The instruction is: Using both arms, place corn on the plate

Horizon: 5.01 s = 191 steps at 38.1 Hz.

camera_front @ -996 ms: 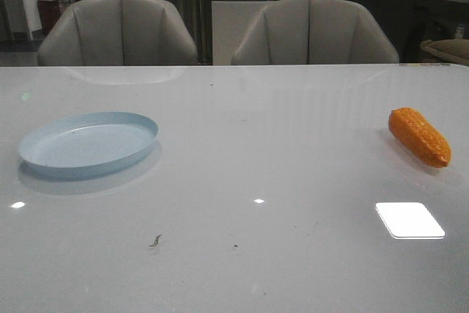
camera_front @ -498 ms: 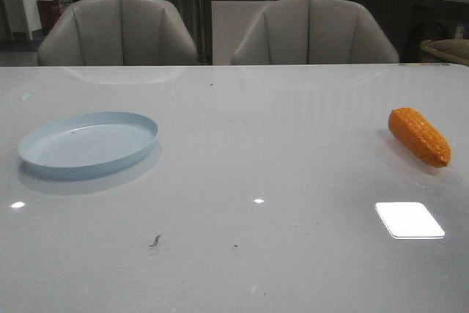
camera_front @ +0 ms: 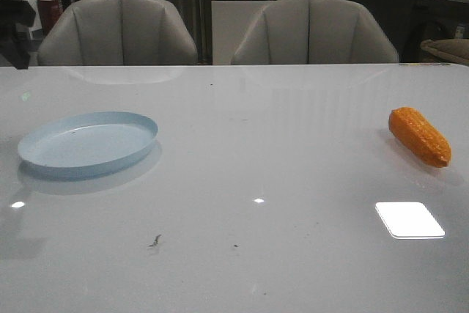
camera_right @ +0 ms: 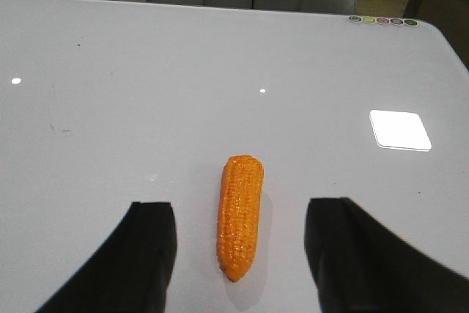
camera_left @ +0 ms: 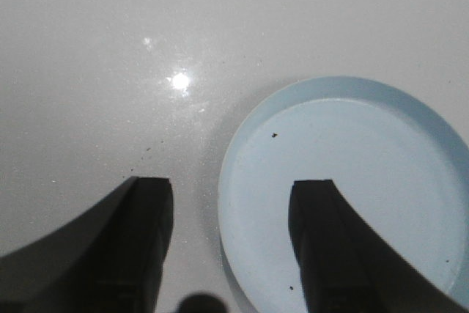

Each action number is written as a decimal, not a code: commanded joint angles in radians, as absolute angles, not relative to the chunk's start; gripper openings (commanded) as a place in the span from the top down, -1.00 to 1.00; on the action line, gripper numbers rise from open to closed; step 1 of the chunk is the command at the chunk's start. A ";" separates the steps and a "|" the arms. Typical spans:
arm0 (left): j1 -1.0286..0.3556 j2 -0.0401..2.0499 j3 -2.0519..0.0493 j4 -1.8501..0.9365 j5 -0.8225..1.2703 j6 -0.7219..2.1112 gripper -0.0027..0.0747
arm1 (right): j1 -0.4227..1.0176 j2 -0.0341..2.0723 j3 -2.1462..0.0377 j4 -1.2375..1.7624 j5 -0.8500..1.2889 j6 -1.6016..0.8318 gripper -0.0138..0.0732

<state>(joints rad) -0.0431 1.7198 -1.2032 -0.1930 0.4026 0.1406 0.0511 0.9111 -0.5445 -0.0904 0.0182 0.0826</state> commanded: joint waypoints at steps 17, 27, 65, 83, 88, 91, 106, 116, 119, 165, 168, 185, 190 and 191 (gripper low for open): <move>-0.040 2.002 -1.444 -0.197 0.532 0.131 0.18 | 0.044 0.903 -0.580 -0.100 -0.059 0.084 -0.46; -0.040 2.022 -1.451 -0.197 0.537 0.131 0.69 | 0.044 0.903 -0.580 -0.100 -0.059 0.084 -0.46; -0.263 2.236 -1.906 -0.656 0.858 0.134 0.65 | 0.044 0.903 -0.580 -0.100 -0.042 0.084 -0.46; -0.253 2.232 -1.975 -0.570 0.877 0.139 0.12 | 0.044 0.903 -0.580 -0.100 -0.049 0.084 -0.46; -0.216 2.195 -2.048 -0.537 0.877 0.141 0.12 | 0.044 0.903 -0.585 -0.100 -0.058 0.084 -0.46; -0.191 2.156 -2.084 -0.460 0.866 0.141 0.12 | 0.044 0.904 -0.614 -0.099 -0.016 0.084 -0.46; -0.085 1.920 -2.093 -0.136 0.912 0.141 0.12 | 0.044 1.203 -1.028 -0.097 0.340 0.085 -0.46; -0.070 1.713 -1.893 -0.105 0.757 0.141 0.12 | 0.044 1.581 -1.373 -0.076 0.510 0.087 -0.46; -0.070 1.604 -1.735 -0.105 0.657 0.141 0.12 | 0.044 1.691 -1.457 -0.076 0.560 0.087 -0.46; -0.070 0.971 -1.037 -0.096 0.343 0.141 0.12 | 0.044 2.034 -1.588 -0.078 0.665 0.086 0.21; -0.070 0.971 -1.037 -0.096 0.340 0.141 0.12 | 0.048 2.034 -1.636 -0.077 0.676 0.085 0.21; -0.070 0.971 -1.037 -0.133 0.300 0.141 0.12 | 0.219 2.034 -2.014 -0.068 0.796 0.000 0.21; -0.070 0.971 -1.037 -0.133 0.296 0.141 0.12 | 0.309 2.034 -2.037 -0.062 0.797 0.000 0.21; -0.070 0.971 -1.037 -0.133 0.296 0.141 0.12 | 0.325 2.034 -2.037 -0.062 0.797 0.000 0.21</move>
